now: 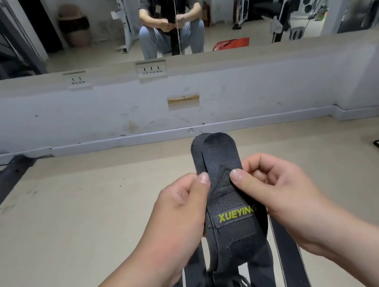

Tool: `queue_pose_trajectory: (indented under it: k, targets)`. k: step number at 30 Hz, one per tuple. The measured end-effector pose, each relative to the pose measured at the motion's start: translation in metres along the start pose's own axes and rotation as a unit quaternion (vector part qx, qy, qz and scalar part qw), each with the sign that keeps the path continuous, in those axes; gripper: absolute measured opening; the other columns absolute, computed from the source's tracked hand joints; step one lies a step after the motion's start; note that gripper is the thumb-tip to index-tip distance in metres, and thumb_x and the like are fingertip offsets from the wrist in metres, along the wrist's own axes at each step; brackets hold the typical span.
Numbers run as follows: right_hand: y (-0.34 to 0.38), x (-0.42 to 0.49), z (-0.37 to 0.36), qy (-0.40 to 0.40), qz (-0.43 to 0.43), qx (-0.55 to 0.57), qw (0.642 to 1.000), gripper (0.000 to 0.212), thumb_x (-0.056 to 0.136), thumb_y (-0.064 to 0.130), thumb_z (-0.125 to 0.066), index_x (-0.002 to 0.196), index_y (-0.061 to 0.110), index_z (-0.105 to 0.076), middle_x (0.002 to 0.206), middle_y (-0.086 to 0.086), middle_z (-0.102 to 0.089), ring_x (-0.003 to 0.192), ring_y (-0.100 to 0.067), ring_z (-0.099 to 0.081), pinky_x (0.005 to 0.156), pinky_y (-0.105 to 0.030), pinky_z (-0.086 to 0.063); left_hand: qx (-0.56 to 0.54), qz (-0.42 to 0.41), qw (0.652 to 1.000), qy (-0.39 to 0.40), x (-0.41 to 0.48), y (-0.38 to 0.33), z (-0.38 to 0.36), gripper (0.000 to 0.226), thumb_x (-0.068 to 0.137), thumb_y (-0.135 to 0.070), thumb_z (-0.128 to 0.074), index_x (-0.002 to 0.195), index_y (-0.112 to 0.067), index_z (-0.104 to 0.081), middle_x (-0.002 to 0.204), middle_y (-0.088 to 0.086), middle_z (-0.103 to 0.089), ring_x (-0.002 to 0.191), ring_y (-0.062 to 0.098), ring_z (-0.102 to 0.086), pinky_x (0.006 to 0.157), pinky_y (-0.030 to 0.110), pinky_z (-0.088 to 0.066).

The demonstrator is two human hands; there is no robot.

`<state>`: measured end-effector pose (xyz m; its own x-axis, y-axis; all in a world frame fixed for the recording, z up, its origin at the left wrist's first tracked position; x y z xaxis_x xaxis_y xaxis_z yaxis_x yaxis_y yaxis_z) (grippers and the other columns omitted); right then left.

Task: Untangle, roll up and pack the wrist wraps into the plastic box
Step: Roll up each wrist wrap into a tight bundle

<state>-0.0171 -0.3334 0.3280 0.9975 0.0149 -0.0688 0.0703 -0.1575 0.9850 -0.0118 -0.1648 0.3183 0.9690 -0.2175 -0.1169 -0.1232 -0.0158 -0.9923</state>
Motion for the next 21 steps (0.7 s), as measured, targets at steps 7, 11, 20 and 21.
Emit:
queue_pose_trajectory:
  k: [7,11,20,21]
  targets:
    - [-0.003,-0.001,0.016,0.004,0.033,-0.038,0.999,0.015,0.092,0.014,-0.072,0.081,0.016,-0.061,0.073,0.003,-0.064,0.065,-0.009,-0.057,0.059,-0.017,-0.047,-0.004,0.09,0.995,-0.054,0.005,0.027,-0.008,0.045,0.111,-0.039,-0.05,0.108,0.003,-0.065,0.09,0.02,-0.077,0.075,0.041,-0.074,0.07,0.048,-0.066]
    - [-0.025,-0.004,0.029,0.075,-0.125,-0.075,0.986,0.036,0.087,0.036,-0.078,0.091,0.004,-0.06,0.086,-0.016,-0.062,0.078,-0.025,-0.056,0.07,-0.035,-0.043,0.009,0.129,0.991,-0.036,-0.001,0.052,-0.017,0.044,0.103,-0.048,-0.054,0.107,-0.005,-0.063,0.089,0.026,-0.072,0.071,0.032,-0.063,0.073,0.059,-0.061]
    - [-0.082,-0.023,0.048,0.037,-0.242,-0.173,0.954,0.019,0.102,0.031,-0.064,0.092,0.017,-0.057,0.084,-0.009,-0.047,0.074,-0.022,-0.041,0.061,-0.032,-0.033,0.029,0.164,0.986,-0.022,-0.025,0.094,-0.05,0.034,0.11,-0.035,-0.043,0.088,-0.009,-0.047,0.076,0.001,-0.048,0.072,0.018,-0.044,0.071,0.043,-0.048]
    - [-0.085,-0.022,0.049,0.035,-0.243,-0.174,0.954,0.018,0.103,0.029,-0.063,0.091,0.017,-0.057,0.082,-0.009,-0.047,0.072,-0.021,-0.042,0.06,-0.031,-0.034,0.032,0.168,0.985,-0.017,-0.023,0.099,-0.05,0.035,0.109,-0.037,-0.043,0.087,-0.01,-0.047,0.077,0.001,-0.049,0.072,0.018,-0.045,0.074,0.047,-0.052]
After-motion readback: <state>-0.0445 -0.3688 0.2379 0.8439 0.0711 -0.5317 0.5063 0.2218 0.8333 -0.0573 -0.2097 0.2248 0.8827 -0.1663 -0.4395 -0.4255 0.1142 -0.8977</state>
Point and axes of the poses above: each hand's wrist, its own x-axis towards the middle knuckle, its own z-axis out of the back of the hand, y = z × x, the point moved 3 cm from there along x, towards the middle knuckle
